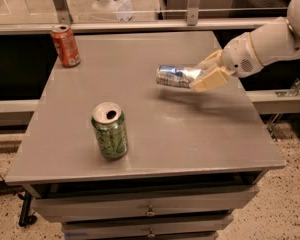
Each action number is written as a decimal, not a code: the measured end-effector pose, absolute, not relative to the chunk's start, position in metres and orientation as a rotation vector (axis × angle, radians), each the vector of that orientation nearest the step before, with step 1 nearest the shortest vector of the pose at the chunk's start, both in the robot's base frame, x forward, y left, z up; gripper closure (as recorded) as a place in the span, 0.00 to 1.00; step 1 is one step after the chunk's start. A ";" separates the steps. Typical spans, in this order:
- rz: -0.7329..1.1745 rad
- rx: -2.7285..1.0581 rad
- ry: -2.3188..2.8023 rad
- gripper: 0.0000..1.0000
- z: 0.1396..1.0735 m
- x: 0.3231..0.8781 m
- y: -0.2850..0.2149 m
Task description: Move redbull can near green can
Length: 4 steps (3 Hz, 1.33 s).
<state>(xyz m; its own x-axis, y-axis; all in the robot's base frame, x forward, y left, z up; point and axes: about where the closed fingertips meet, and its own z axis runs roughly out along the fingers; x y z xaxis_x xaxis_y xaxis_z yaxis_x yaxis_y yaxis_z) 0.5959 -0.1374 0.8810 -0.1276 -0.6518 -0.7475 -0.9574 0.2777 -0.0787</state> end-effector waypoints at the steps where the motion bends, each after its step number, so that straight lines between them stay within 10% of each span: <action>1: 0.593 -1.487 1.842 1.00 0.878 0.590 -0.129; 4: 0.781 -1.681 1.727 1.00 0.873 0.499 -0.093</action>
Offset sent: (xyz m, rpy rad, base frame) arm -0.0722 0.0471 -0.0025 0.0525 0.0387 0.2026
